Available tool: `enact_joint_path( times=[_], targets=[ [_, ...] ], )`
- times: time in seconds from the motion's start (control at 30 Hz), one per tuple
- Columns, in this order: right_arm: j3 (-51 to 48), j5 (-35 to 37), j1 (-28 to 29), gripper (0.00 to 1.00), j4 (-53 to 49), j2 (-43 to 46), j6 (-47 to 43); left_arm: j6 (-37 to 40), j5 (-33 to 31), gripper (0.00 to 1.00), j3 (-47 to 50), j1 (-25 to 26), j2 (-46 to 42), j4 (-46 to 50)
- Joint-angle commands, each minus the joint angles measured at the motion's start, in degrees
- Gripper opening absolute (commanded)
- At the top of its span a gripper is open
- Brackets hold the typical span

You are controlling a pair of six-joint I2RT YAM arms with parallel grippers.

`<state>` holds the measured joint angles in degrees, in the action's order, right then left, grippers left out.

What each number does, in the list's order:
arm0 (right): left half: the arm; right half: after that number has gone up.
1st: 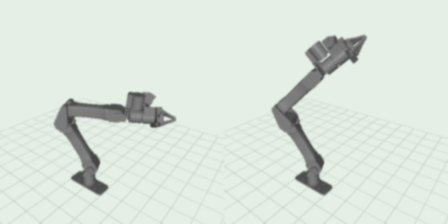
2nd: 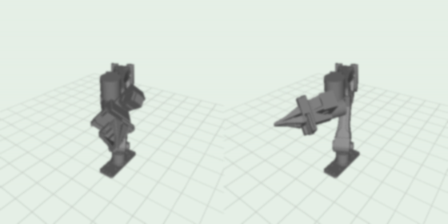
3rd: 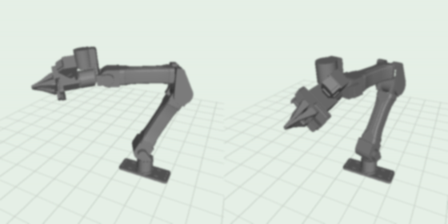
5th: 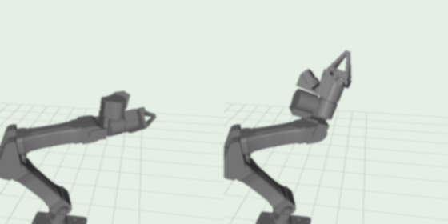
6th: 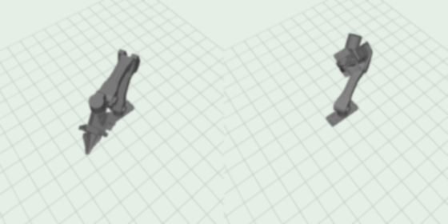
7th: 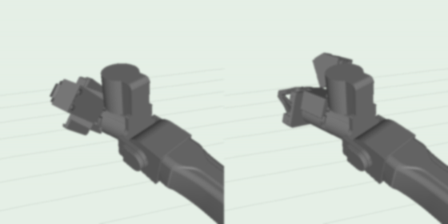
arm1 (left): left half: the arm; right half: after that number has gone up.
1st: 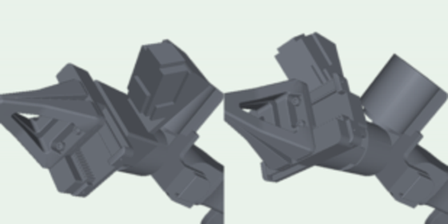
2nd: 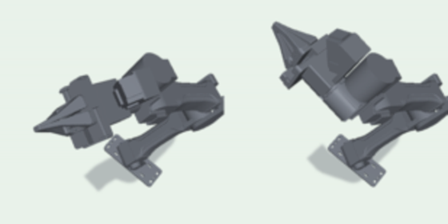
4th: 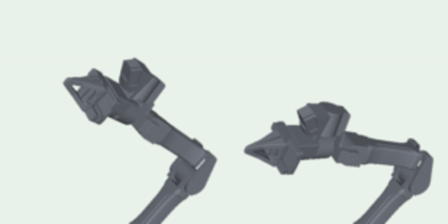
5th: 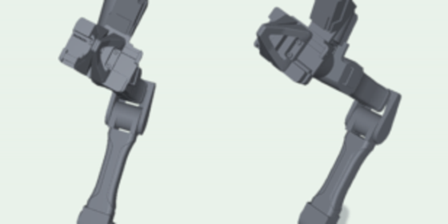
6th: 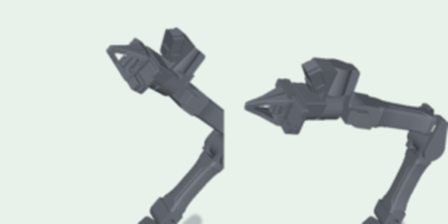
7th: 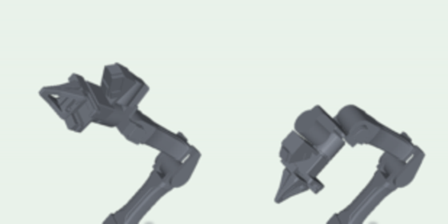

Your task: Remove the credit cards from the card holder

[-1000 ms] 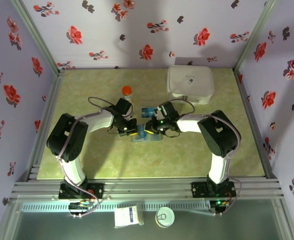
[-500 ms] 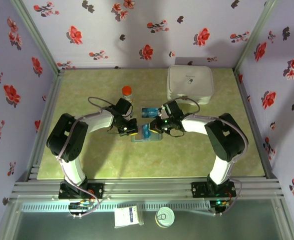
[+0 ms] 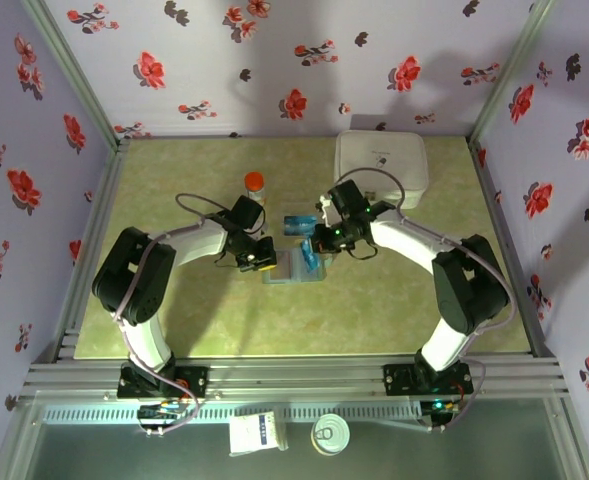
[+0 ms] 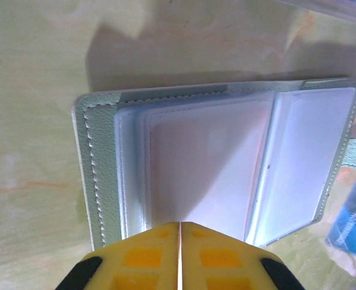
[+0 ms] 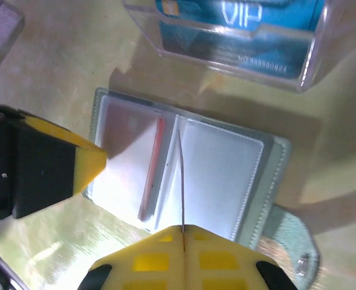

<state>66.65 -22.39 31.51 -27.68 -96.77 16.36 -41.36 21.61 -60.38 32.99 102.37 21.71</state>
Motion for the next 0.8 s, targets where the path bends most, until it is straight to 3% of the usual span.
enact_joint_path(
  times=[0.0,0.1,0.37,0.57,0.77],
  targets=[
    [5.4,6.9,-0.1,0.0,-10.6,-1.8,-17.7,1.4,-0.5,0.1,-0.1,-0.6,-2.9,0.7],
    [11.5,11.5,-0.6,0.0,-15.8,-4.5,-28.0,1.6,-0.7,0.11,0.4,-1.1,-4.4,0.7],
    [24.9,12.4,-0.8,0.0,-24.0,-10.1,-57.6,1.6,-1.1,0.12,3.3,-3.9,-7.8,0.7],
    [38.5,11.2,-0.8,0.0,-31.6,-17.4,-66.9,1.8,-0.8,0.14,5.9,-6.0,-8.9,0.4],
    [52.2,8.9,0.3,0.0,-38.4,-26.2,-70.5,1.8,0.4,0.14,8.4,-8.4,-10.1,-0.6]
  ],
)
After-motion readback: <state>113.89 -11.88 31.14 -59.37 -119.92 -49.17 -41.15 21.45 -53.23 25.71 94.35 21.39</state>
